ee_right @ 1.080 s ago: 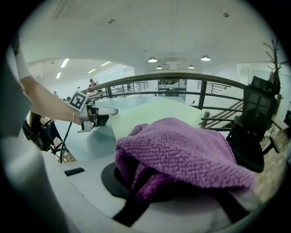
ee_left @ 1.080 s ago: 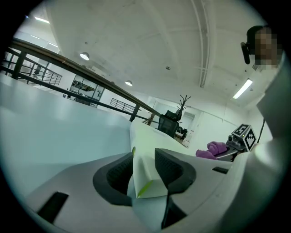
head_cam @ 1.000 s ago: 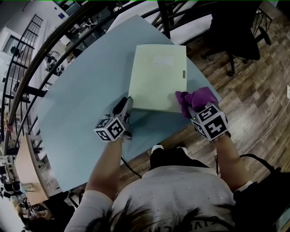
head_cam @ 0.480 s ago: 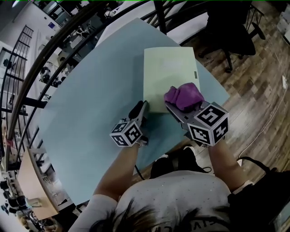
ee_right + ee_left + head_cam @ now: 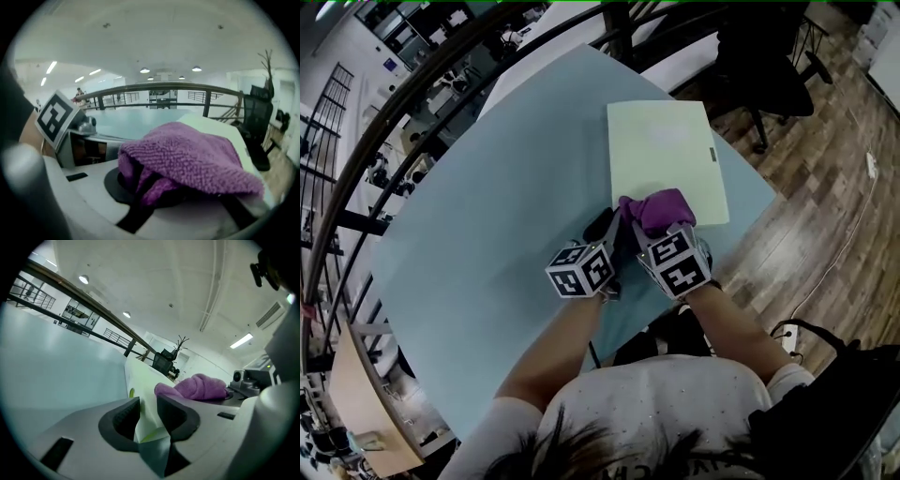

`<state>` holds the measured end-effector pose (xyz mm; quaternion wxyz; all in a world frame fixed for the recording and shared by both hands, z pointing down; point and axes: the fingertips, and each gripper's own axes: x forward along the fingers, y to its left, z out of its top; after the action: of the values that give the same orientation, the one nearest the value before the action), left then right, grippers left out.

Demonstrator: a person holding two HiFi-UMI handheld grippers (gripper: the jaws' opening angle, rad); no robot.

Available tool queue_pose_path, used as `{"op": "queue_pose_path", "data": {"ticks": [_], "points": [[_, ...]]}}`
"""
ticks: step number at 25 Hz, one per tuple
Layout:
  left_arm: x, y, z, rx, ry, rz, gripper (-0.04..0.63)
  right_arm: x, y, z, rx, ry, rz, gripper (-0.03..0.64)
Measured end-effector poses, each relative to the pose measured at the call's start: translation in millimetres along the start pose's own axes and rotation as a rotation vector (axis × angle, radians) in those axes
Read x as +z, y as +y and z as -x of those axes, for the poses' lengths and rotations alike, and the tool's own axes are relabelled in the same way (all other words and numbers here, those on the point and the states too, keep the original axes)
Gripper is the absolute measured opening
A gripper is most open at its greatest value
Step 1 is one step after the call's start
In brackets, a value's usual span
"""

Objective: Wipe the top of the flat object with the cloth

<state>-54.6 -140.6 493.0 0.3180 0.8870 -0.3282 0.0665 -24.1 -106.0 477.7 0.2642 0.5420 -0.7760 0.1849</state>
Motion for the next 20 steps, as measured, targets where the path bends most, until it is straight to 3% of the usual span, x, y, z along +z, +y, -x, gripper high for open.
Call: {"op": "queue_pose_path", "data": {"ticks": [2,3,9,20], "points": [[0,0,-1,-0.012,0.014,-0.031,0.115,0,-4,4,-0.048,0.032,0.103,0.031],[1,0,-1,-0.017,0.019,-0.038,0.117,-2,-7,6,-0.061,0.044,0.107,0.031],[1,0,-1,-0.022,0.023,-0.042,0.118,-26,-47,31,-0.126,0.075,-0.015,0.031],[3,-2,-1,0.003,0.004,-0.059,0.122,-69,-127,89,-0.241,0.111,-0.097,0.031]]}}
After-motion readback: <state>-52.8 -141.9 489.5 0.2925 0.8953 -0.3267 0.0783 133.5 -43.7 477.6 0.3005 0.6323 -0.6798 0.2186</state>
